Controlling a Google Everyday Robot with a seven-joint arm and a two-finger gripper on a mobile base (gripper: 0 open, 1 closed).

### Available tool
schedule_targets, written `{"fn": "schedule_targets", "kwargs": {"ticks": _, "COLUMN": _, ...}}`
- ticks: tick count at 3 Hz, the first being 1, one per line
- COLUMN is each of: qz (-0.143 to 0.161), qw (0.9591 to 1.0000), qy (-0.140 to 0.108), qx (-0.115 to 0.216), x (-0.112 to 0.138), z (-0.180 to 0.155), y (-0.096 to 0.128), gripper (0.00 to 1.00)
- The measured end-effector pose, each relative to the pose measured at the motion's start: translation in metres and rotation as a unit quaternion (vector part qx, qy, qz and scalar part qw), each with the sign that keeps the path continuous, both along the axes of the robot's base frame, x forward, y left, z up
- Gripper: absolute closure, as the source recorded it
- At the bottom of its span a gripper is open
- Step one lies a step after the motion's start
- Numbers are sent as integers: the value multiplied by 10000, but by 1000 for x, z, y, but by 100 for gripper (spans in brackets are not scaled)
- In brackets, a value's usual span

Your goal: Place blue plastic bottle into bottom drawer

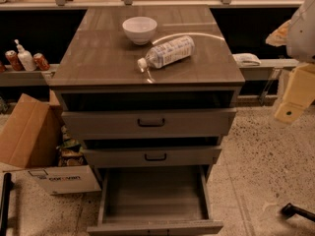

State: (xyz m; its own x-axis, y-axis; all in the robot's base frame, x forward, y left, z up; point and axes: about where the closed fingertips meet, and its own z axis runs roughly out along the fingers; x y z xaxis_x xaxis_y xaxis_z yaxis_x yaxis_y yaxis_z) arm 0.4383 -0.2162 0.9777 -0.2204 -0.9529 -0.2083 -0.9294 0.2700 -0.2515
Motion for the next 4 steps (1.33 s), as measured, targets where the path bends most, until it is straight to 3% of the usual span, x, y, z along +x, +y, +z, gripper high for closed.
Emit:
{"fn": "schedule_targets", "kwargs": {"ticks": 1, "qz": 2, "qw": 10000, "qy": -2, "qx": 0, "x": 0, "z": 0, "y": 0, "gripper": 0}}
{"fn": "schedule_targets", "kwargs": {"ticks": 2, "qz": 447, "qw": 9985, "qy": -325, "qx": 36, "x": 27, "z": 1, "y": 7, "gripper": 0}}
{"fn": "schedule_targets", "kwargs": {"ticks": 3, "qz": 1140, "qw": 9910, "qy": -685, "qx": 154, "x": 77, "z": 0, "y": 17, "gripper": 0}}
{"fn": "schedule_targets", "kwargs": {"ticks": 4, "qz": 1687, "qw": 9815, "qy": -743, "qx": 514, "x": 129, "z": -9, "y": 37, "gripper": 0}}
